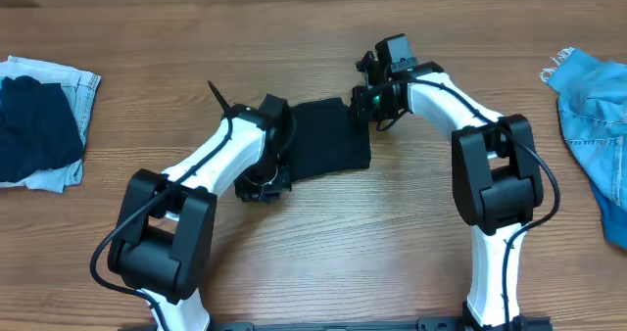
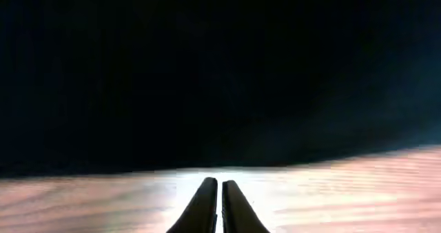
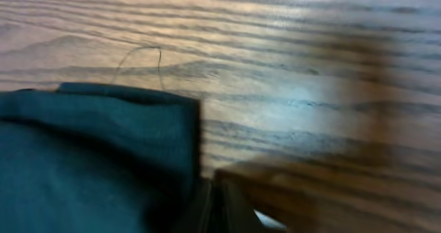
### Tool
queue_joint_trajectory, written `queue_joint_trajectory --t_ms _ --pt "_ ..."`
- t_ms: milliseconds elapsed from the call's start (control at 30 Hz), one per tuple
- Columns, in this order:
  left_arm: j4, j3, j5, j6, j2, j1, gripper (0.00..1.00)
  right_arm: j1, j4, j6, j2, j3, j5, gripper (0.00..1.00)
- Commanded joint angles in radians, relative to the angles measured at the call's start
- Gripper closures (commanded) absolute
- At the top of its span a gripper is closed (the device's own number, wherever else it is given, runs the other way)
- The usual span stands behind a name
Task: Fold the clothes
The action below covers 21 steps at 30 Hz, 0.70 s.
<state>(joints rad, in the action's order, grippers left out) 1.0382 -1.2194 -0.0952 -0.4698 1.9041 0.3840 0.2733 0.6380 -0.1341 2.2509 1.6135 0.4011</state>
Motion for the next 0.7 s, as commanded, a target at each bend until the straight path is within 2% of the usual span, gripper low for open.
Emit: queue_joint_trajectory --t_ms 0,133,300,400,467,567,667 --pt "-0.063 0.048 0.1 -0.014 -0.002 -0.006 0.87 0.003 0.053 0.005 0.016 -0.002 0.021 0.96" --pt "-0.148 0.051 0.182 -0.018 -0.002 -0.026 0.81 0.003 0.203 0.0 0.016 -0.002 0.069 0.96" --pt "-0.255 0.046 0.182 -0.037 -0.002 -0.114 0.78 0.018 0.449 -0.014 0.015 -0.002 0.09 0.96" --pt "-0.322 0.018 0.139 -0.051 -0.002 -0.183 0.76 0.065 0.527 -0.014 0.014 -0.002 0.169 0.96" --pt "-0.4 -0.005 0.069 -0.05 -0.002 -0.225 0.7 0.112 0.525 -0.014 0.01 -0.002 0.232 0.96" --pt "-0.504 -0.058 -0.014 -0.05 -0.002 -0.272 0.53 0.213 0.48 -0.018 0.004 -0.002 0.321 0.96" --pt "-0.517 -0.153 -0.065 -0.03 -0.002 -0.307 0.46 0.285 0.433 -0.037 -0.006 -0.002 0.319 0.96"
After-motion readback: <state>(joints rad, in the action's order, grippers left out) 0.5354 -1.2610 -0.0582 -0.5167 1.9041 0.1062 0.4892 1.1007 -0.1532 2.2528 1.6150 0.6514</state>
